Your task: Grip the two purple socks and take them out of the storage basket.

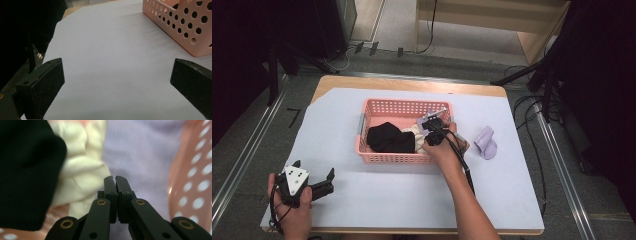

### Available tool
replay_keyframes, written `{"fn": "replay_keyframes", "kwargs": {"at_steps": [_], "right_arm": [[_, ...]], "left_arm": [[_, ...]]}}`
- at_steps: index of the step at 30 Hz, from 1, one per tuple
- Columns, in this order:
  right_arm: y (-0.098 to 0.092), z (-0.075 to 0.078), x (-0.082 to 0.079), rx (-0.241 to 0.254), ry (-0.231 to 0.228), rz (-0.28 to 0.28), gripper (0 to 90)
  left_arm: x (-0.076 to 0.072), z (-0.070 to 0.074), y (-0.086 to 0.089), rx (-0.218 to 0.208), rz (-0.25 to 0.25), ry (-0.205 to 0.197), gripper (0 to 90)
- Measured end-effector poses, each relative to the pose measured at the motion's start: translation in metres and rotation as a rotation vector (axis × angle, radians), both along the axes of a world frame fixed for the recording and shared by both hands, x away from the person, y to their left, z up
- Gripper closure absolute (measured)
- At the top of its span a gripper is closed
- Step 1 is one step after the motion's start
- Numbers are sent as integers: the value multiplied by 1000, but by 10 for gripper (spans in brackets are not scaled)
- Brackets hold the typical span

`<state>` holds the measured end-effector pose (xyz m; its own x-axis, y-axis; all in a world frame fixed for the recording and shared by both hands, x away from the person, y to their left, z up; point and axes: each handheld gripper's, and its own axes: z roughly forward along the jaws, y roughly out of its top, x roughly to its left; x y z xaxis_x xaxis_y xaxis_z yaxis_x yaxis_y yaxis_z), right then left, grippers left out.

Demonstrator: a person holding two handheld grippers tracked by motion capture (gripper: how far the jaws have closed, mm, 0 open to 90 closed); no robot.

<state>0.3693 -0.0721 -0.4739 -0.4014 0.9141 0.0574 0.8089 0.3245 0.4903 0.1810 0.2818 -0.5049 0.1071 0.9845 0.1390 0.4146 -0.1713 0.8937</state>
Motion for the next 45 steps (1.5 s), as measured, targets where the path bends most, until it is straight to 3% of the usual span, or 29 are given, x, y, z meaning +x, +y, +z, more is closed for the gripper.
{"fn": "replay_keyframes", "kwargs": {"at_steps": [1,2,4,5,13,19,22,23,25,26,30,36,38,42,45], "right_arm": [[-3,1,-2,13,-40,-8,890],[-10,5,-5,44,-109,-28,892],[-13,7,-7,68,-134,-37,893],[-17,11,-10,102,-166,-48,893],[-33,38,-27,216,-409,-19,896],[-34,57,-43,304,-554,39,897],[-32,67,-50,342,-593,70,897],[-31,69,-52,366,-596,85,896],[-30,73,-55,463,-573,134,896],[-27,73,-56,481,-563,143,896],[-14,68,-53,457,-523,167,896],[12,40,-31,335,-407,150,878],[17,32,-25,307,-386,126,821],[21,24,-13,316,-341,51,682],[23,24,-7,305,-272,10,614]], "left_arm": [[0,0,0,3,-1,3,1],[0,0,0,3,-1,3,1],[1,0,0,4,-1,3,1],[1,0,-1,5,-1,2,1],[0,0,-2,15,4,6,1],[0,0,-2,16,3,6,1],[0,0,-2,12,3,10,1],[0,0,-2,12,2,9,1],[0,0,-2,13,2,10,1],[0,0,-2,13,3,11,1],[0,0,-2,15,2,6,1],[0,0,-2,13,0,11,1],[0,0,-1,16,0,13,1],[1,0,-1,14,-2,13,1],[1,0,-1,12,-1,12,1]]}}
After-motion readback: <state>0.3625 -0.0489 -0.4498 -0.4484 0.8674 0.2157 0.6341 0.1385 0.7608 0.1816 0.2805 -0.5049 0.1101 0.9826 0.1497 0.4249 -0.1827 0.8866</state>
